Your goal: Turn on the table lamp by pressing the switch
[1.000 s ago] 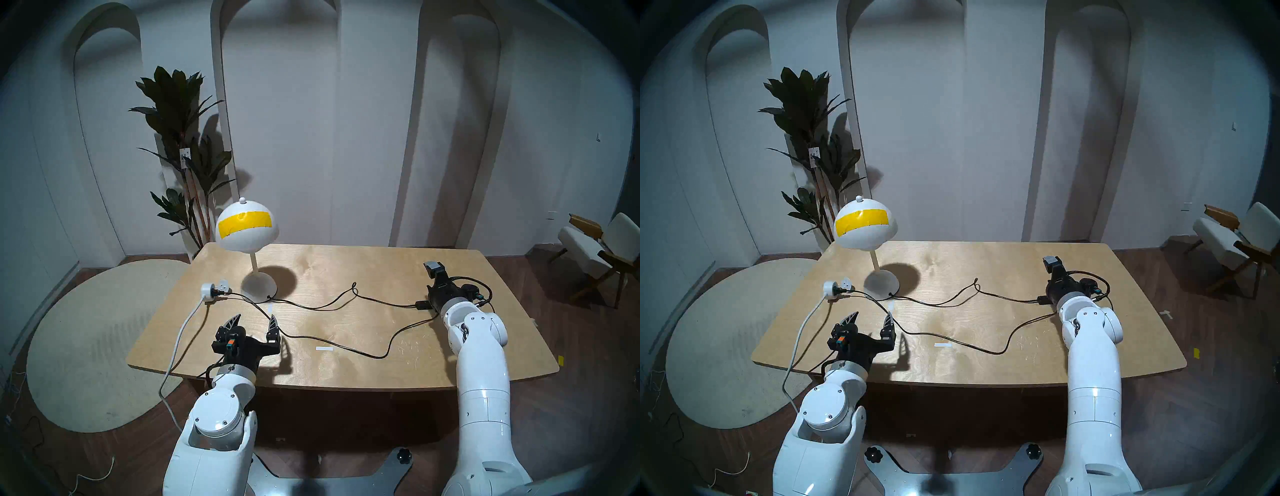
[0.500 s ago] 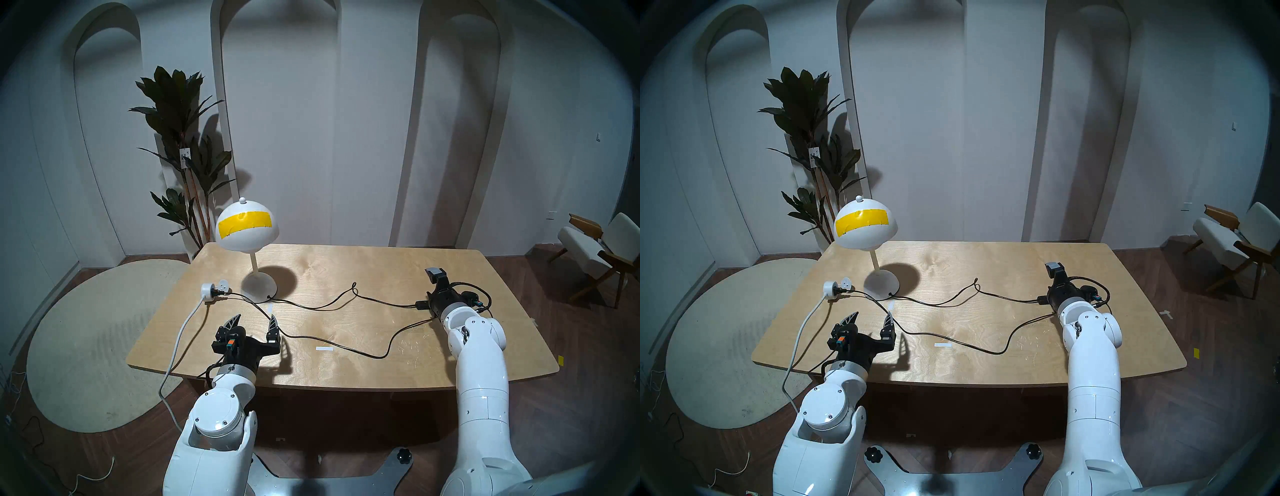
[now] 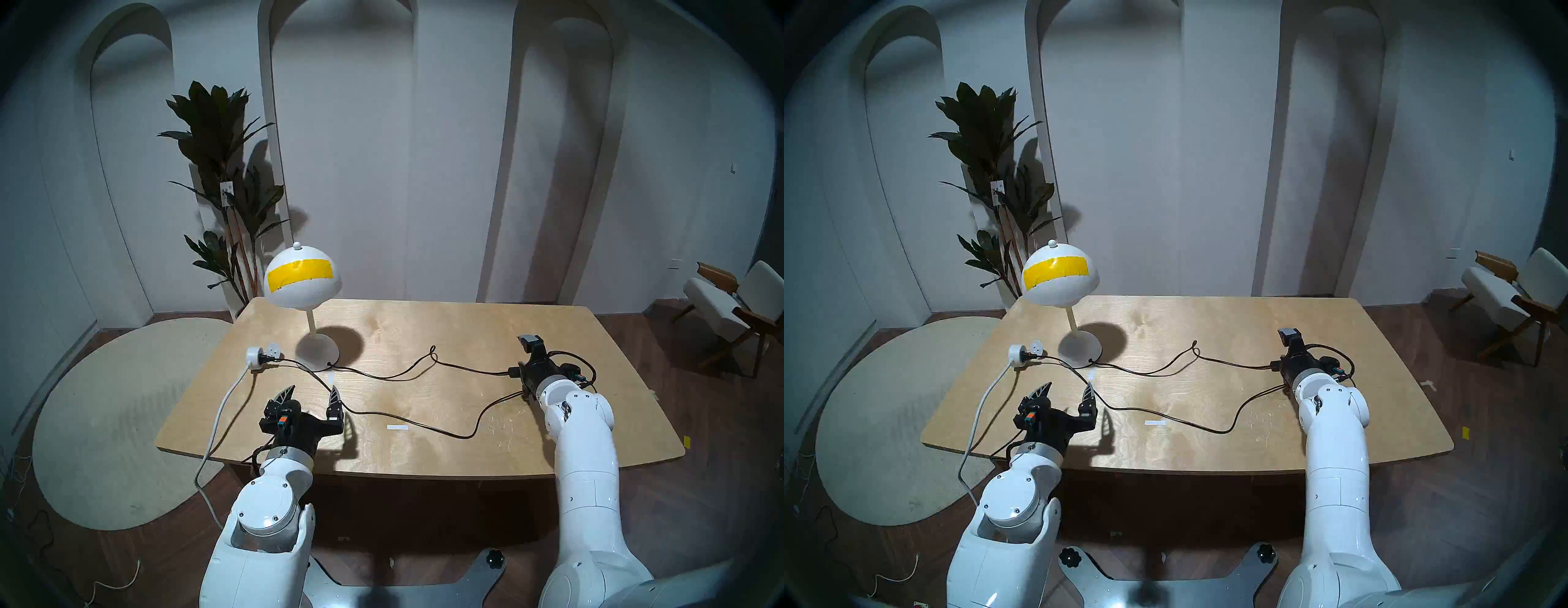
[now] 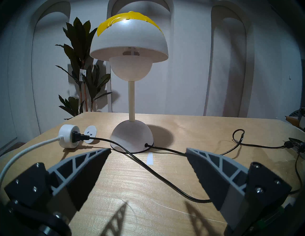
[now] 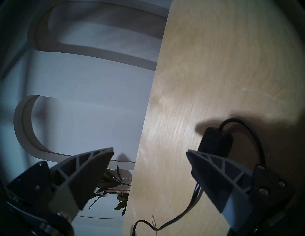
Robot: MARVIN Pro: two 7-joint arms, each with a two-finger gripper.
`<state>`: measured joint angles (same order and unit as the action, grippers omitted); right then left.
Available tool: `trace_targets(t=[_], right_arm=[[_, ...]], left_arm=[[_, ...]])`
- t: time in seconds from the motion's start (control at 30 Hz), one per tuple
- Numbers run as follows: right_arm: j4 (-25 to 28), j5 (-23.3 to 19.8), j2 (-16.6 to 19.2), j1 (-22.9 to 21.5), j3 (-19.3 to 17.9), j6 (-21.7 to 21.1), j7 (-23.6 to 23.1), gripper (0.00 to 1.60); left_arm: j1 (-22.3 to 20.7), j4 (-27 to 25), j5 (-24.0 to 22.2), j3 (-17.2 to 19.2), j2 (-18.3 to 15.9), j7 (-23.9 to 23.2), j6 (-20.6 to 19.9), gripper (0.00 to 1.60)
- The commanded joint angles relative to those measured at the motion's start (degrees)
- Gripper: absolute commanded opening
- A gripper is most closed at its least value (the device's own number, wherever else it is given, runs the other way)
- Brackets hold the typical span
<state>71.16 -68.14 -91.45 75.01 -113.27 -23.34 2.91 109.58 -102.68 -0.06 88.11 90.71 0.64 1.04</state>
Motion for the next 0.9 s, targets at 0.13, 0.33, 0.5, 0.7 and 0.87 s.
trace_targets(t=[0.13, 0.33, 0.5, 0.7, 0.87], right_arm=[[7.43, -0.91, -0.72, -1.6, 1.4, -2.43, 1.55, 1.6], [11.52, -3.45, -2.09, -1.01, 1.54, -4.42, 1.5, 1.6], [14.26, -7.12, -4.45, 0.15, -0.7, -5.9, 4.96, 1.6], [12.01, -12.04, -5.65, -0.91, -3.93, -6.37, 5.63, 1.6], [9.89, -14.24, -5.65, -1.72, -5.45, -6.64, 6.08, 1.6]], left_arm=[[-0.34, -1.07, -0.04, 0.04, 0.0, -0.03, 0.27, 1.6], [-0.33, -1.07, -0.03, 0.04, 0.01, -0.04, 0.27, 1.6], [-0.28, -1.17, -0.05, 0.05, 0.0, -0.06, 0.24, 1.6], [-0.27, -1.2, -0.05, 0.05, 0.01, -0.07, 0.22, 1.6], [-0.26, -1.21, -0.05, 0.06, 0.01, -0.08, 0.21, 1.6]])
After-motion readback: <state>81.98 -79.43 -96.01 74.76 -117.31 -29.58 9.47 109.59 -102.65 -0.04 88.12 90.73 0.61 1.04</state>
